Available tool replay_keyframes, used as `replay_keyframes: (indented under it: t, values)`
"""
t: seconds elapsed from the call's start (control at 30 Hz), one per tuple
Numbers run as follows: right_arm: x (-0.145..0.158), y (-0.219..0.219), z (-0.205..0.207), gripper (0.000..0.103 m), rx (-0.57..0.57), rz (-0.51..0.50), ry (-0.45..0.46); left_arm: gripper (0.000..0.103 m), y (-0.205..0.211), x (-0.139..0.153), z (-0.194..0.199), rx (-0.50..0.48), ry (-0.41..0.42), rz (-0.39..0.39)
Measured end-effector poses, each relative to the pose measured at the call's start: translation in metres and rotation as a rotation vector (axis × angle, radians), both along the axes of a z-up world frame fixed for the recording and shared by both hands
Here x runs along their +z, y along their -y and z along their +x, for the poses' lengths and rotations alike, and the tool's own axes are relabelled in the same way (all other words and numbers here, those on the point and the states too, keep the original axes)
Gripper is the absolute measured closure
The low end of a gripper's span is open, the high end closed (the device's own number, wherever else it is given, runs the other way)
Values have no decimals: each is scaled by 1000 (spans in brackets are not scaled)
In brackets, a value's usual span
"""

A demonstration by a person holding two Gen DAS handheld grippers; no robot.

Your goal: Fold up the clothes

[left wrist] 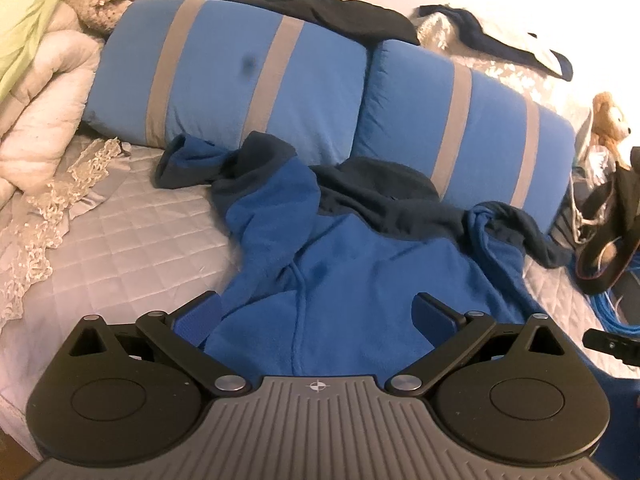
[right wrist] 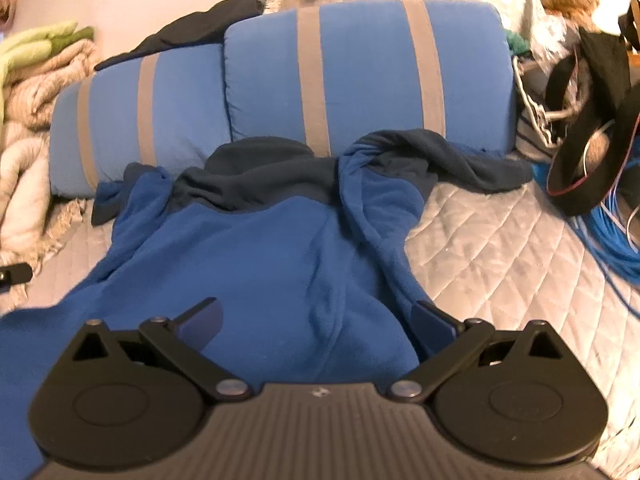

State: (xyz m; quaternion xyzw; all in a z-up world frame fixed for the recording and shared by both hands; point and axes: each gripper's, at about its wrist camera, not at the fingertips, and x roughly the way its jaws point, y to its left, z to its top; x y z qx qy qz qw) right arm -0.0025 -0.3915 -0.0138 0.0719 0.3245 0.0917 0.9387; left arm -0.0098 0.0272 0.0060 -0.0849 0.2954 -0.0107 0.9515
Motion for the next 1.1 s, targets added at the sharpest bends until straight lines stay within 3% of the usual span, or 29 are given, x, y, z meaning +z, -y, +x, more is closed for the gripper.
replay_keyframes:
  t: [0.1,0.2,0.43,0.6,0.83,0.97,1.1]
  values:
    - [1,10,1,0,18,78,-15,0,-8,8,-7,3,21,-8]
    - [6,15,-3,0,16,94,-14,0,-17,15,-14,6,42,-15]
    - [33,20,-36,0,19,-149,88,0,-47,38,-36,-7,88,-67]
    - [49,51,-61,0,32,-160,219,0,-70,45,-48,-7,102,-66]
    - [50,87,-70,0,38,-150,130,0,-97,40,-64,-38,81,-9]
    - [50,100,-78,0,64,-95,115,0,-115,32,-76,-134,65,-64]
    - [53,107,-83,0,48,-96,124,0,-128,23,-82,-171,24,-134]
